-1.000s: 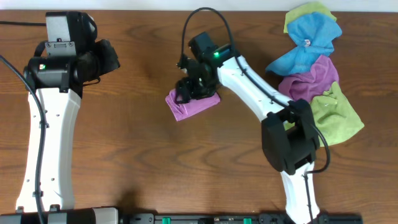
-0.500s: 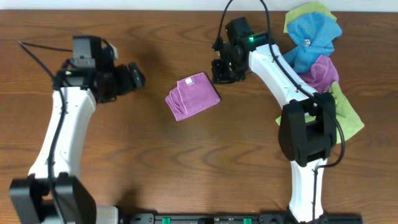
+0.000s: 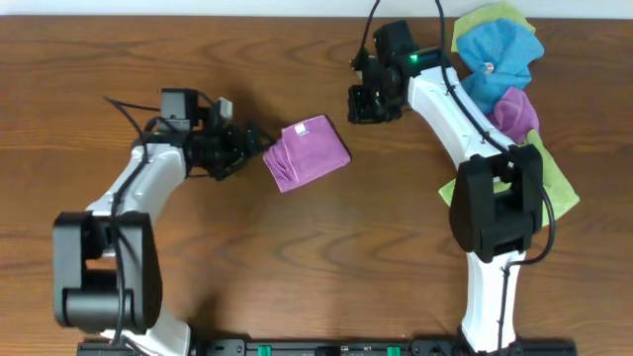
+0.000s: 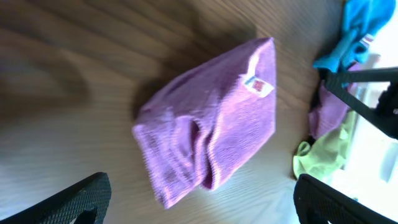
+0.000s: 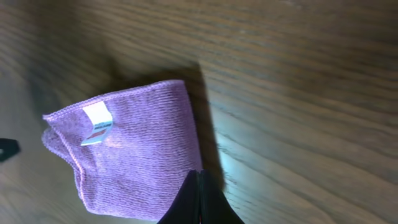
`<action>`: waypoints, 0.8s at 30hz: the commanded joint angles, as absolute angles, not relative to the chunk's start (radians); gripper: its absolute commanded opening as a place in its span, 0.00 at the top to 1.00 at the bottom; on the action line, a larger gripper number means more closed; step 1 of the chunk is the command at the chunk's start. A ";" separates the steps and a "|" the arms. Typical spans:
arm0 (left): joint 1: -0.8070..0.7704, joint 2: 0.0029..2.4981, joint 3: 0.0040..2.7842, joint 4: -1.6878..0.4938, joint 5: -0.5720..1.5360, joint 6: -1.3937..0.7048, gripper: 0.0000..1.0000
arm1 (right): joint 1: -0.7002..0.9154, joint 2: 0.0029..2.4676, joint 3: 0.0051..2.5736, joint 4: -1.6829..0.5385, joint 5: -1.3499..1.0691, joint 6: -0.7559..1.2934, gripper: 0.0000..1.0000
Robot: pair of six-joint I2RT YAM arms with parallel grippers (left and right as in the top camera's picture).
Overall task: Fold the cloth
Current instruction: 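Grasp the folded purple cloth with the left gripper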
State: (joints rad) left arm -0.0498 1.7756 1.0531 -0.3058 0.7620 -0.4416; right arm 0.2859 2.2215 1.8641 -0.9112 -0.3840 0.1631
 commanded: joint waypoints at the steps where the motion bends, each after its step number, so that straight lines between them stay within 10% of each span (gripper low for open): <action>1: -0.087 1.812 1.050 -0.283 0.806 -0.503 0.05 | 0.278 2.259 1.863 -0.908 -0.379 0.149 0.99; 24: -0.104 1.877 1.038 -0.284 0.734 -0.517 0.05 | 0.292 2.342 1.863 -0.882 -0.434 0.152 0.99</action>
State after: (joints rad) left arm -0.1020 1.8629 1.0531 -0.2832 0.7589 -0.5060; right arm 0.2848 2.3234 1.8633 -0.8867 -0.4156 0.1635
